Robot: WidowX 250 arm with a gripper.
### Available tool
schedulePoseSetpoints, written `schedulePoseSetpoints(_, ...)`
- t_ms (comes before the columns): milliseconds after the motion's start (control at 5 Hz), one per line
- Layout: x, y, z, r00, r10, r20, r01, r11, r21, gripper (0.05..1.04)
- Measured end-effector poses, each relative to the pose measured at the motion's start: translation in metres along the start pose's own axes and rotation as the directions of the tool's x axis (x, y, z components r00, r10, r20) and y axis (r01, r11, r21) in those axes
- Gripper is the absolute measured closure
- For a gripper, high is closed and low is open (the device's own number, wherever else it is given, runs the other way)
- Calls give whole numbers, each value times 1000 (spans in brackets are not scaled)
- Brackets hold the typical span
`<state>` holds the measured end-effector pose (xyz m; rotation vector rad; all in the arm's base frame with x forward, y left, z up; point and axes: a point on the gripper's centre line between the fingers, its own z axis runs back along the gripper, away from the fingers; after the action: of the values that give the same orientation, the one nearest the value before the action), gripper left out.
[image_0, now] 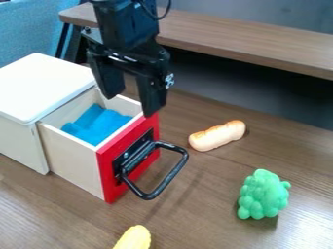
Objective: Closed the drawer
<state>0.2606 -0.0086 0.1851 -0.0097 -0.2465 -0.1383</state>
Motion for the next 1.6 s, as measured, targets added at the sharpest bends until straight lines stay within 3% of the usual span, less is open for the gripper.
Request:
schedulePoseSetpoints(200, 0, 0, -5, 1000, 2, -17, -2, 1000, -2, 84)
schedulePoseSetpoints(800, 19, 3, -55, 995, 24, -97, -25, 1000, -12, 84)
schedulePoseSetpoints(1600, 23, 4, -94, 995, 53, -89, -55, 998, -21, 84)
